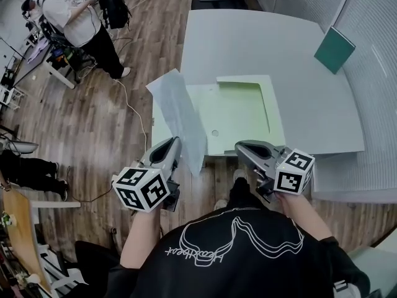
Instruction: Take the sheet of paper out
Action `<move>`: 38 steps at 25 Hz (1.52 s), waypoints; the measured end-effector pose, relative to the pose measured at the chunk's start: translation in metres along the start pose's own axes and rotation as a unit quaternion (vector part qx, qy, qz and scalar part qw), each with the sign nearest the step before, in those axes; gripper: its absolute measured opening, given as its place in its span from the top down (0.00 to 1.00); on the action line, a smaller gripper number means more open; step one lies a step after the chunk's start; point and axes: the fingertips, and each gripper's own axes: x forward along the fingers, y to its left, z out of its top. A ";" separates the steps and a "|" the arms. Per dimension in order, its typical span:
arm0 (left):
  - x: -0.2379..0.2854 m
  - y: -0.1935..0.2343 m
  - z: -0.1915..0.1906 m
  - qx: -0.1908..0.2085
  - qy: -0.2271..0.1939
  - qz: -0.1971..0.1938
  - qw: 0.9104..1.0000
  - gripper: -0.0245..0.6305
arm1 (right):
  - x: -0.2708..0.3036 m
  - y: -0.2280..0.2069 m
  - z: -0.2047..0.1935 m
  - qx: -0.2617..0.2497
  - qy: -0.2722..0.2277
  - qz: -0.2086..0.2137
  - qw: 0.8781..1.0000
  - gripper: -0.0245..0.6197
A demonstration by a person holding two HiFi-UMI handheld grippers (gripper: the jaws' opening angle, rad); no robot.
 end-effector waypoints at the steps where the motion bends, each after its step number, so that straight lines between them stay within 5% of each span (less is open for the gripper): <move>1: -0.004 -0.005 0.001 0.002 -0.006 -0.009 1.000 0.94 | -0.001 0.004 0.001 -0.002 -0.003 0.001 1.000 0.95; 15: -0.055 -0.103 -0.028 -0.065 -0.025 -0.116 0.991 0.94 | -0.071 0.054 -0.009 0.009 -0.032 0.029 0.999 0.95; 29: -0.083 -0.248 -0.101 -0.064 -0.006 -0.131 0.989 0.94 | -0.226 0.096 -0.039 0.002 -0.066 0.018 0.998 0.95; 38: -0.086 -0.261 -0.105 -0.053 -0.007 -0.135 0.989 0.94 | -0.241 0.099 -0.039 -0.002 -0.083 0.013 0.996 0.95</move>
